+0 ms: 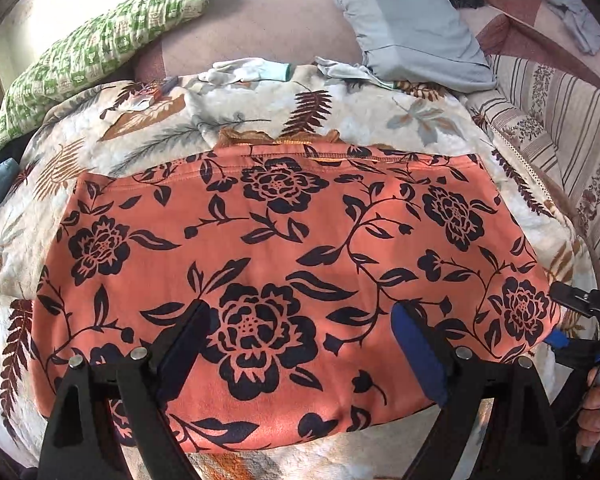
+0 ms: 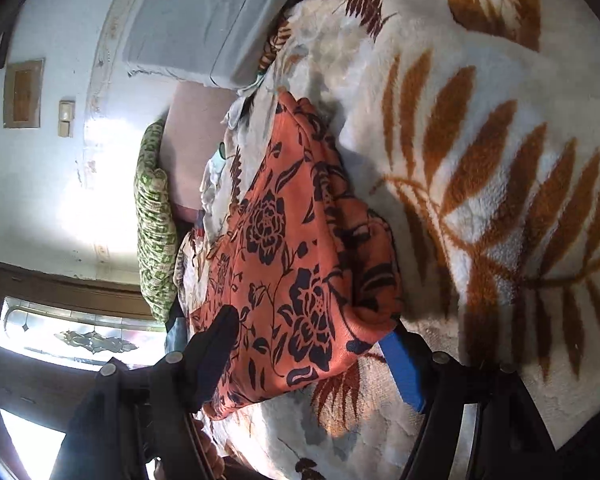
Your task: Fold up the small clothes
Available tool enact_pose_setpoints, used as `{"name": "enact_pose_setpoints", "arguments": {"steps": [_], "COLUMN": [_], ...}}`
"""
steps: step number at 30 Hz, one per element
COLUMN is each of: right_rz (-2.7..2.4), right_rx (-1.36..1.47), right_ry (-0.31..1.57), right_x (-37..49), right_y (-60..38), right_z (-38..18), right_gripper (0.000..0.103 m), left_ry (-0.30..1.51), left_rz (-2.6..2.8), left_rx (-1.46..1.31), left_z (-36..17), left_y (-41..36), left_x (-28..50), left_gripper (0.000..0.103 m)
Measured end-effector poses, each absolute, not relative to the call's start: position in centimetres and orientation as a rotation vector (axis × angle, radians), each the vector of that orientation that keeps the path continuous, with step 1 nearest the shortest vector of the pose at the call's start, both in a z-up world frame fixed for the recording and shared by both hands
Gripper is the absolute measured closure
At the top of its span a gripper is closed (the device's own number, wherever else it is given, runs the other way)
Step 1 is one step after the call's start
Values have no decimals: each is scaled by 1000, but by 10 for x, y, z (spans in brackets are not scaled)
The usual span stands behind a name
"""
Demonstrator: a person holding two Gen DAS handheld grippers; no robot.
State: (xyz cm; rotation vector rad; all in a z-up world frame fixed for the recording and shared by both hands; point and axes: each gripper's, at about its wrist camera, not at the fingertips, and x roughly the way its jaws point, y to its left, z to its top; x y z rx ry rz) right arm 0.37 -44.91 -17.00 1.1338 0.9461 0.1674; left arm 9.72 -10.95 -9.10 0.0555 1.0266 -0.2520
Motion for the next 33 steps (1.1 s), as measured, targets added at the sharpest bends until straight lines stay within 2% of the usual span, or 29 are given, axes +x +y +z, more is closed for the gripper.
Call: {"name": "enact_pose_setpoints", "arguments": {"steps": [3, 4, 5, 6, 7, 11, 16, 21, 24, 27, 29, 31, 33], "right_rz": [165, 164, 167, 163, 144, 121, 278, 539, 674, 645, 608, 505, 348], "right_rx": [1129, 1114, 1098, 1073, 1039, 875, 653, 510, 393, 297, 347, 450, 607], "right_ry": [996, 1001, 1003, 1014, 1028, 1043, 899, 840, 862, 871, 888, 913, 920], "right_x": [14, 17, 18, 20, 23, 36, 50, 64, 67, 53, 43, 33, 21], "right_y": [-447, -445, -446, -445, -443, -425, -362, -245, -159, -125, -146, -198, -268], "right_z": [-181, -178, -176, -173, -170, -143, -55, 3, 8, -13, -34, -60, -86], "right_gripper": [30, 37, 48, 77, 81, 85, 86, 88, 88, 86, 78, 28, 25], "left_ry": [1161, 1116, 1102, 1107, 1119, 1136, 1012, 955, 950, 935, 937, 950, 965], "left_rz": [-208, -201, -193, -190, -193, -242, -156, -3, 97, 166, 167, 139, 81], "left_rx": [195, 252, 282, 284, 276, 177, -100, -308, -373, -421, -436, -428, -408], "left_z": [-131, -131, -130, -129, -128, -115, -70, -43, -44, -48, -52, -56, -56], "left_y": [-123, -130, -134, -136, -135, -116, -25, 90, 149, 180, 184, 173, 148], "left_x": [106, 101, 98, 98, 100, 103, 81, 47, 24, 6, 4, 13, 24], "left_gripper": [9, 8, 8, 8, 8, 8, 8, 8, 8, 8, 8, 8, 8]}}
